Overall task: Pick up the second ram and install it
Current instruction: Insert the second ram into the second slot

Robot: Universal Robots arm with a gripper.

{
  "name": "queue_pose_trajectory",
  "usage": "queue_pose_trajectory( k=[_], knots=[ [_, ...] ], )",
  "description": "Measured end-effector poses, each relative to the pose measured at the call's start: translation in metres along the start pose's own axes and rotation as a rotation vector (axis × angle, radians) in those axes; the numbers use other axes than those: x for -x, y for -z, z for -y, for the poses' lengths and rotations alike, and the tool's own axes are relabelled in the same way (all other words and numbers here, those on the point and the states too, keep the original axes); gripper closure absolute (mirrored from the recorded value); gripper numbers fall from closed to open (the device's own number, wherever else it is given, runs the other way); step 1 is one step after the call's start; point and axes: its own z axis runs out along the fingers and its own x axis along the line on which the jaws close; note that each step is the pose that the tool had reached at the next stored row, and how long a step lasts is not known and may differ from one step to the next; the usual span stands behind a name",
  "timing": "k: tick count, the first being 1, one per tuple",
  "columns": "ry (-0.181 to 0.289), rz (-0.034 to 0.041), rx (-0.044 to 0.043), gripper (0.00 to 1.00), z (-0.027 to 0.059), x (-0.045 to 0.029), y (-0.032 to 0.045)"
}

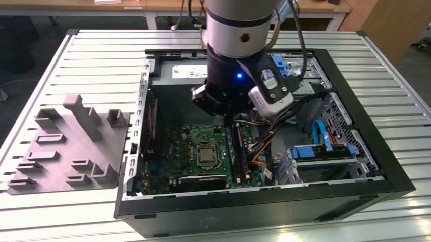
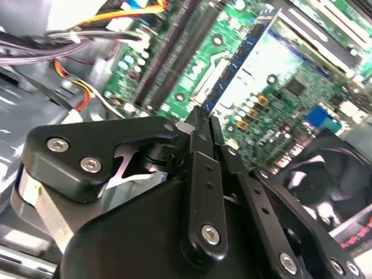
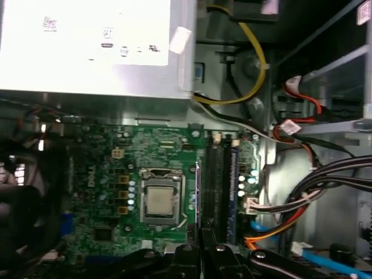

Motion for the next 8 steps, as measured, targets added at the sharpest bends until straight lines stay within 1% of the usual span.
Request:
queue_pose_trajectory(
  k=[4,6,8],
  knots=[
    [0.001,0.0001,0.0005,0.87,0.0007,0.0170,-0.0022],
    [0.001,0.0000,0.0003,0.87,0.0008,0.0208,-0.0032],
    [0.000,0.0000,0.0003,0.87,0.0008,0.0211,-0.0043]
  ],
)
